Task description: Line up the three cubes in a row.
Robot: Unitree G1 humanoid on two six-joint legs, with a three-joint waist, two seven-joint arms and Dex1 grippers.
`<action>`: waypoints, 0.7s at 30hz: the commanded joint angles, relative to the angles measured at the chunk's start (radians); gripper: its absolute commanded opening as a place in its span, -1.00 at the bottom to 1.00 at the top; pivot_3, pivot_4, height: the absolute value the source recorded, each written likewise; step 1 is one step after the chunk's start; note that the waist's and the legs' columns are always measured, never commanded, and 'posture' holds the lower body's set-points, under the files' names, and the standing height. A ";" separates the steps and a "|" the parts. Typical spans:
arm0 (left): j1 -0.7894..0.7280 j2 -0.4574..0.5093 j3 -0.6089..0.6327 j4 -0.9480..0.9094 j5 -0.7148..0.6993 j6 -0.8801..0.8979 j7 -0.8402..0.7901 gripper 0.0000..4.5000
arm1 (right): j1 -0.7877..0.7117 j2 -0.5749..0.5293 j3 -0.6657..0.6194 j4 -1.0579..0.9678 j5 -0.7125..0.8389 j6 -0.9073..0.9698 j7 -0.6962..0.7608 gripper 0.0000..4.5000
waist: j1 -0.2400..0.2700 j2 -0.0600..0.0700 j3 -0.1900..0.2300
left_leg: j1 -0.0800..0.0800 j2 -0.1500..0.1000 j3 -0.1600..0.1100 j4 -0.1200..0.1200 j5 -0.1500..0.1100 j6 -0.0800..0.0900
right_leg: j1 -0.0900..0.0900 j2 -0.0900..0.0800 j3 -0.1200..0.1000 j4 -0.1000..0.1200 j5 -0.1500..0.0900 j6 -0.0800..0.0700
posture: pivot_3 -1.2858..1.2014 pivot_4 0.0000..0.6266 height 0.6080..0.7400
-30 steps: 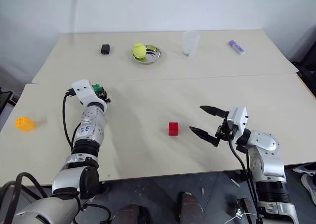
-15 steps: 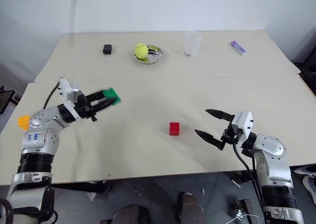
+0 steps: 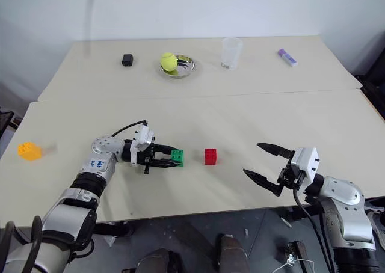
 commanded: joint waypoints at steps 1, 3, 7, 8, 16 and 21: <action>-0.019 -0.016 0.006 0.042 0.024 -0.021 0.010 -0.33 | 0.009 -0.003 -0.017 -0.047 0.016 -0.002 -0.016 1.00 | 0.002 0.000 0.000 | 0.000 0.000 -0.002 0.000 0.000 0.001 | 0.000 -0.001 0.000 0.000 0.000 0.000 | 0.03 -0.52 1.00; -0.014 -0.015 0.006 0.030 0.017 -0.009 -0.020 -0.17 | 0.008 0.000 -0.007 -0.052 0.019 0.003 -0.018 1.00 | 0.002 0.000 0.000 | 0.000 -0.002 -0.004 0.000 0.000 0.002 | 0.000 -0.002 0.000 0.001 0.000 0.000 | 0.03 -0.52 1.00; 0.022 0.023 0.072 -0.092 -0.043 0.006 0.002 0.40 | -0.021 0.000 0.023 -0.048 0.027 0.022 -0.002 1.00 | 0.000 0.000 0.000 | -0.001 -0.002 -0.005 0.001 0.000 0.002 | 0.000 -0.002 -0.001 0.001 0.000 0.000 | 0.03 -0.52 1.00; 0.041 0.034 0.094 -0.138 -0.063 0.024 0.011 0.51 | -0.028 -0.002 0.028 -0.044 0.030 0.025 0.003 1.00 | -0.003 0.000 0.000 | -0.001 -0.002 -0.005 0.000 0.000 0.002 | 0.000 -0.002 -0.001 0.002 0.000 0.000 | 0.03 -0.52 1.00; 0.543 0.204 0.424 -0.813 -0.242 0.297 0.302 0.67 | -0.156 0.029 0.123 -0.042 0.070 0.085 0.068 1.00 | -0.025 0.000 0.000 | 0.000 0.000 -0.006 -0.001 0.000 0.001 | 0.000 -0.002 -0.001 0.005 0.000 0.000 | 0.03 -0.52 1.00; 0.837 0.103 0.685 -1.010 -0.255 0.303 0.628 0.99 | -0.242 0.076 0.181 -0.065 0.083 0.106 0.084 1.00 | -0.009 0.000 0.000 | 0.001 -0.001 -0.006 0.000 -0.001 0.002 | 0.000 -0.004 -0.001 0.002 0.000 0.000 | 0.03 -0.52 1.00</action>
